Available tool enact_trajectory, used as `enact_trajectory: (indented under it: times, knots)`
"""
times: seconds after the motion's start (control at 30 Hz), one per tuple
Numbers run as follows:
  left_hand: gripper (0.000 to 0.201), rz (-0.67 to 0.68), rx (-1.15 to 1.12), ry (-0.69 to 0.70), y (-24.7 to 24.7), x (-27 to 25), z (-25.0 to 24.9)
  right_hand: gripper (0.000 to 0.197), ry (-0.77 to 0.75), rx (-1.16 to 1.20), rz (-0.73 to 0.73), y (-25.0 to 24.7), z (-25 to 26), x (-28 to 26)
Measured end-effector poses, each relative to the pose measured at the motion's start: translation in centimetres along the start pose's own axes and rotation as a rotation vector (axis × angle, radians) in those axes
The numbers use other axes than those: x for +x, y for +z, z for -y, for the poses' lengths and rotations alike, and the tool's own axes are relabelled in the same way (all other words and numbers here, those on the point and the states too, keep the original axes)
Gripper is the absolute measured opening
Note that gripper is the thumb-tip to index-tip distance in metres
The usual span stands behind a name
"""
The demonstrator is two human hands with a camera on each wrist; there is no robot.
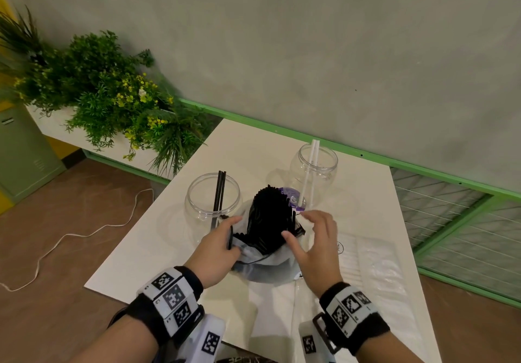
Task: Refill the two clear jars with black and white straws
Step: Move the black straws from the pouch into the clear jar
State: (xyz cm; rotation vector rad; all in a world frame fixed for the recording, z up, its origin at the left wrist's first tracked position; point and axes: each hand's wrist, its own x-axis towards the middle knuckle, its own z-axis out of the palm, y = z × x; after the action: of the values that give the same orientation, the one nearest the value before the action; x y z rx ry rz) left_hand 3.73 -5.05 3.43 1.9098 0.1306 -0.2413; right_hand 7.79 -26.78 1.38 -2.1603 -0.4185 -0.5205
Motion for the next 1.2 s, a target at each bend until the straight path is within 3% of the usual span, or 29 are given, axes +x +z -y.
enact_trajectory:
  times: [0.1,0.2,0.3,0.47,0.63,0.8,0.87,1.0,1.1,1.2]
  knots:
    - [0.07,-0.001,0.014,0.004,0.1,0.0,0.0,0.033,-0.16,-0.065,0.106,0.0,0.5,-1.4]
    - [0.067,-0.011,0.051,0.011,0.3,0.1,-0.3,0.034,-0.071,-0.072,0.227,0.8,-0.5,-1.8]
    - [0.065,-0.012,0.067,0.023,0.7,0.0,-0.5,0.03,-0.103,-0.103,0.248,1.6,-0.7,-1.6]
    - [0.065,-0.002,0.086,0.068,1.1,-0.5,-1.0,0.054,-0.048,-0.287,0.4,2.9,0.4,-1.0]
    - [0.061,-0.038,0.11,0.085,0.9,-0.7,-1.0,0.03,0.039,-0.255,0.49,2.9,1.6,-0.3]
    - [0.048,-0.109,0.103,0.101,0.8,-0.7,-0.9,0.02,0.1,-0.078,0.354,3.0,1.2,-0.1]
    - [0.044,-0.134,0.093,0.094,0.7,-0.6,-0.9,0.018,0.102,0.002,0.218,2.6,0.8,-0.2]
    - [0.039,-0.151,0.079,0.078,0.8,-0.4,-0.7,0.029,0.032,-0.115,-0.101,1.7,-0.6,0.0]
    - [0.04,-0.143,0.07,0.078,1.0,-0.5,-0.7,0.052,0.166,-0.02,-0.033,1.3,-1.7,0.3]
    - [0.04,-0.136,0.077,0.075,1.1,-0.4,-0.8,0.036,0.359,0.099,0.113,1.1,-1.7,0.8]
